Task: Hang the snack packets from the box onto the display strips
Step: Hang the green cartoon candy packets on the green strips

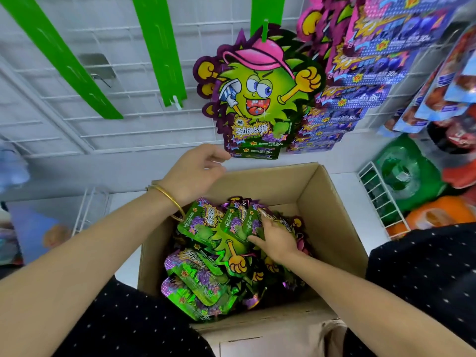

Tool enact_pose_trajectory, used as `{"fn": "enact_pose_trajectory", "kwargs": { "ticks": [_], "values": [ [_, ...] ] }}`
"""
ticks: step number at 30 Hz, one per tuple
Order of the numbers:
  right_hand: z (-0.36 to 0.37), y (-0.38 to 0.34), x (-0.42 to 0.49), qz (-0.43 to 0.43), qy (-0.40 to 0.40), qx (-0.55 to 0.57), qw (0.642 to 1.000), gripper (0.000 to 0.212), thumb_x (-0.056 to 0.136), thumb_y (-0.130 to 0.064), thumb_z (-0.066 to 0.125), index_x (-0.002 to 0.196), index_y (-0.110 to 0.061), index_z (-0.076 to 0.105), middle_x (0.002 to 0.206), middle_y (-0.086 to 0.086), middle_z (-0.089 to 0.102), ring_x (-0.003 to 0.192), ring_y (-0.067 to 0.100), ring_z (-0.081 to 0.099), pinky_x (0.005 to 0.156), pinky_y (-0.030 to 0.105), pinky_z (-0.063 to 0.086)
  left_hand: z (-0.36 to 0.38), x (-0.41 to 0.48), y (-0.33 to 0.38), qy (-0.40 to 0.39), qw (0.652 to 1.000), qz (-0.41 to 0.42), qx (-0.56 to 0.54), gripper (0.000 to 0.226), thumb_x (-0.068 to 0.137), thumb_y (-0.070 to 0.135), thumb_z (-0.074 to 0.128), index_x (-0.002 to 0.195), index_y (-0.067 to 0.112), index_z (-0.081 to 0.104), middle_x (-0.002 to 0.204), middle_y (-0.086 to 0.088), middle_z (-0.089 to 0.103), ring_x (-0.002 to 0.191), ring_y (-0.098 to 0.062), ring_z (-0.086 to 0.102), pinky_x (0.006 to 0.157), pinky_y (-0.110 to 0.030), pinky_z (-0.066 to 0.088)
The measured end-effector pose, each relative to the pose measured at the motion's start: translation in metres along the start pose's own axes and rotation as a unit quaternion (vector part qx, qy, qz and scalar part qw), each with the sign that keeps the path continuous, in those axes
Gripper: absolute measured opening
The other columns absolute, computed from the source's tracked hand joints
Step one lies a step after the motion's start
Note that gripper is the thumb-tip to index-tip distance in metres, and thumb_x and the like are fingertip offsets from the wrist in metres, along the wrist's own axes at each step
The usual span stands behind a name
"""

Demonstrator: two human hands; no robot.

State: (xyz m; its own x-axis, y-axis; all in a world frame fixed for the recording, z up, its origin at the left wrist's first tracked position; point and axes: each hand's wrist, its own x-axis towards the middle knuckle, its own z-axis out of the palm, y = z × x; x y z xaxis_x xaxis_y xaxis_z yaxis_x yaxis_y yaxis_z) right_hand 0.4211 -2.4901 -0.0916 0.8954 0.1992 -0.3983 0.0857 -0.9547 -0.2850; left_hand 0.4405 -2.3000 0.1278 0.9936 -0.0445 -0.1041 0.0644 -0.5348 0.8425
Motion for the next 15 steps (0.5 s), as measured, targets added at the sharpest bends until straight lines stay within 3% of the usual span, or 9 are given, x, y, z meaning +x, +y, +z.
{"fn": "enact_pose_trajectory", "kwargs": {
  "ticks": [3, 5, 7, 8, 11, 13, 15],
  "values": [
    [-0.005, -0.004, -0.009, -0.067, 0.070, -0.127, 0.987, 0.058, 0.089, -0.049, 0.051, 0.127, -0.005, 0.048, 0.107, 0.014, 0.065, 0.088, 0.030, 0.066, 0.062, 0.035, 0.053, 0.000, 0.001, -0.001, -0.011, 1.000, -0.009, -0.008, 0.021, 0.088, 0.003, 0.053, 0.103, 0.016, 0.057, 0.107, 0.001, 0.057, 0.093, -0.011, 0.055, 0.087, -0.024, 0.043],
    [-0.008, -0.002, -0.015, -0.106, 0.079, -0.202, 0.970, 0.046, 0.058, -0.037, 0.085, 0.088, -0.007, 0.068, 0.066, 0.008, 0.067, 0.046, 0.023, 0.062, 0.034, 0.025, 0.044, 0.002, 0.002, -0.002, -0.015, 1.000, -0.011, -0.003, 0.020, 0.088, 0.003, 0.053, 0.101, 0.018, 0.056, 0.107, 0.001, 0.058, 0.094, -0.012, 0.055, 0.090, -0.027, 0.044],
    [-0.019, 0.001, -0.016, -0.122, 0.091, -0.207, 0.967, 0.047, 0.021, -0.015, 0.089, 0.059, -0.012, 0.062, 0.042, 0.002, 0.054, 0.026, 0.016, 0.047, 0.026, 0.016, 0.029, 0.003, 0.001, -0.004, -0.018, 1.000, -0.011, 0.007, 0.020, 0.088, 0.003, 0.052, 0.101, 0.018, 0.056, 0.108, 0.001, 0.058, 0.095, -0.011, 0.055, 0.090, -0.024, 0.044],
    [-0.031, 0.001, -0.017, -0.129, 0.104, -0.205, 0.965, 0.047, 0.017, -0.010, 0.086, 0.055, -0.013, 0.058, 0.038, 0.002, 0.050, 0.023, 0.015, 0.045, 0.026, 0.014, 0.027, 0.005, 0.001, -0.005, -0.022, 1.000, -0.007, 0.017, 0.020, 0.088, 0.004, 0.052, 0.102, 0.018, 0.056, 0.109, 0.001, 0.058, 0.096, -0.010, 0.055, 0.088, -0.019, 0.044],
    [-0.081, -0.009, -0.024, -0.129, 0.178, -0.175, 0.960, 0.040, 0.031, -0.008, 0.087, 0.052, -0.013, 0.053, 0.034, 0.000, 0.044, 0.023, 0.018, 0.045, 0.029, 0.013, 0.026, 0.008, -0.002, -0.006, -0.043, 0.998, -0.003, 0.049, 0.024, 0.089, 0.007, 0.053, 0.110, 0.014, 0.058, 0.108, 0.004, 0.057, 0.095, -0.006, 0.054, 0.075, -0.001, 0.038],
    [-0.116, -0.015, -0.028, -0.107, 0.212, -0.106, 0.966, 0.027, 0.063, -0.006, 0.079, 0.060, -0.005, 0.053, 0.044, 0.008, 0.048, 0.037, 0.026, 0.055, 0.034, 0.025, 0.033, 0.010, -0.006, -0.003, -0.082, 0.994, 0.002, 0.070, 0.027, 0.087, 0.011, 0.056, 0.114, 0.017, 0.055, 0.110, 0.006, 0.056, 0.099, -0.006, 0.055, 0.075, -0.002, 0.038],
    [-0.151, -0.012, -0.028, -0.030, 0.189, 0.026, 0.981, 0.027, 0.094, -0.014, 0.050, 0.069, -0.003, 0.052, 0.069, 0.018, 0.059, 0.065, 0.032, 0.059, 0.056, 0.033, 0.042, 0.011, -0.012, -0.001, -0.152, 0.981, 0.026, 0.114, 0.038, 0.085, 0.021, 0.061, 0.121, 0.023, 0.050, 0.123, 0.008, 0.052, 0.110, -0.006, 0.052, 0.087, -0.014, 0.041]
  ]
}}
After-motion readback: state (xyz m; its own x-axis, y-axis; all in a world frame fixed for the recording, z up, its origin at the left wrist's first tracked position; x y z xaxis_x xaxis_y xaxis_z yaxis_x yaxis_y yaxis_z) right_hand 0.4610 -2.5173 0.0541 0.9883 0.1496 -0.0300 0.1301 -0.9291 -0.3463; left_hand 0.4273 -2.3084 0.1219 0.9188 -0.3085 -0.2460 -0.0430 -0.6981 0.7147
